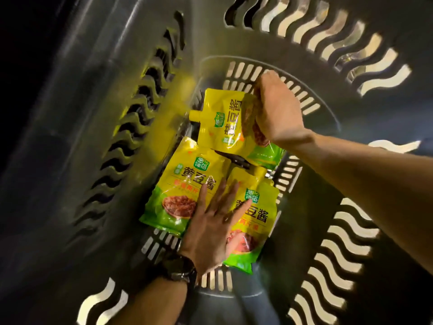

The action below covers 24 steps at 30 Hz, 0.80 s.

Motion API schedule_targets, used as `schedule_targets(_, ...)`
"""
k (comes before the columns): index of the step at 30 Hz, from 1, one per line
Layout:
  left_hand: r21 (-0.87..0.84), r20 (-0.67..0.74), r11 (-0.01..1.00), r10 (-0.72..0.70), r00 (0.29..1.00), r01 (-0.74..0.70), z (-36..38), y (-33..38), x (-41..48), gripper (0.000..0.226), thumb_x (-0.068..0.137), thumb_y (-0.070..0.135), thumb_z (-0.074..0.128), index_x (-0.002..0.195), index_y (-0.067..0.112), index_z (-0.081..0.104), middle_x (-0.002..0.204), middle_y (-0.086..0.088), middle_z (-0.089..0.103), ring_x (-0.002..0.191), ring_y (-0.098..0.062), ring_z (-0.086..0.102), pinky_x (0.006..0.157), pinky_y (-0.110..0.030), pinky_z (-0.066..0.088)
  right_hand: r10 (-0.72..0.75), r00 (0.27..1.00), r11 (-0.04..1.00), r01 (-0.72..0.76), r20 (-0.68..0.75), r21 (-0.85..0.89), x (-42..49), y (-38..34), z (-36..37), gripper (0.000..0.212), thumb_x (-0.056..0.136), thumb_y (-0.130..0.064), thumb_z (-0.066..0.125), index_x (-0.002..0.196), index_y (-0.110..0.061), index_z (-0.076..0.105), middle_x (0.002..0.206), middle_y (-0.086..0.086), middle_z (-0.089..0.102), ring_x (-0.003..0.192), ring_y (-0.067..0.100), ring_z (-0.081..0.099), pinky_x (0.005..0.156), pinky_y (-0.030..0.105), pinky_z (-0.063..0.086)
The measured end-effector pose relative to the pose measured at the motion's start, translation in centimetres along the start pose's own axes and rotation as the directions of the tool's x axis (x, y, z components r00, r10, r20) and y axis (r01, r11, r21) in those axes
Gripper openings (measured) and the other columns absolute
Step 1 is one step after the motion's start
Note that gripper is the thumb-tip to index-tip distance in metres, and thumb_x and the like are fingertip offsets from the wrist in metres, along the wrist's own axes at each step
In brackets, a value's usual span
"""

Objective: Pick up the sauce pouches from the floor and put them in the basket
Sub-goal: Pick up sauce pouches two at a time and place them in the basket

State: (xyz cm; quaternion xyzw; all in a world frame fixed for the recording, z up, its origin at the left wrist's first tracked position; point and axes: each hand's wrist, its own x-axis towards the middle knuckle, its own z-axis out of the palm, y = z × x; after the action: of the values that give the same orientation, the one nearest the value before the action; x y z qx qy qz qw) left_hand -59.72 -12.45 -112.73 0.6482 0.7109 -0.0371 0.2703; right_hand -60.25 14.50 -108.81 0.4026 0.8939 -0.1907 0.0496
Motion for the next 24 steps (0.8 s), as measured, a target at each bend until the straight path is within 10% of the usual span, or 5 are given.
schedule_targets(4,0.002,0.005,1.0,-0.018,1.0,0.018,-0.6,0.5,0.3,0.077,0.094,0.058,0.042,0.159,0.034,0.009,0.166,-0.015,-0.008,0.152,-0.041,-0.005,0.115,-0.071,0.008,-0.342,0.914,0.836,0.402,0.217,-0.374,-1.1,-1.5,1.1,0.085,0.076,-0.015,0.073,0.148,-0.012,0.029,0.159,0.016,0.022,0.145,0.035,0.026,0.117,0.057,0.019)
schedule_targets(7,0.037,0.011,0.997,-0.069,0.998,0.068,-0.9,-0.6,0.2,0.079,0.091,0.056,0.049,0.159,0.033,0.015,0.167,-0.014,0.001,0.152,-0.043,0.001,0.112,-0.073,0.011,-0.523,0.755,0.663,0.652,0.395,-0.369,-2.1,-1.0,3.8,0.066,0.098,-0.048,0.041,0.157,-0.027,0.019,0.166,0.008,0.005,0.152,0.033,0.008,0.12,0.063,0.002)
schedule_targets(10,0.035,0.0,0.997,-0.075,0.997,0.075,-0.4,-1.5,-0.6,0.083,0.087,0.059,0.049,0.159,0.032,0.017,0.167,-0.014,0.004,0.152,-0.042,0.0,0.113,-0.073,0.01,-0.466,0.79,0.701,0.604,0.398,-0.378,-1.9,1.4,5.4,0.061,0.101,-0.057,0.014,0.157,-0.033,0.015,0.167,0.005,0.002,0.153,0.031,0.0,0.121,0.059,0.0)
schedule_targets(24,0.146,0.028,0.987,-0.074,0.997,0.07,-0.9,-2.3,-0.4,0.077,0.091,0.068,0.024,0.158,0.037,0.001,0.166,-0.014,-0.01,0.151,-0.042,-0.013,0.111,-0.075,0.005,-0.435,0.884,0.829,0.468,0.171,-0.307,-2.9,4.4,5.0,0.059,0.104,-0.046,0.026,0.158,-0.026,0.017,0.165,0.013,0.012,0.152,0.035,0.008,0.123,0.054,0.006)
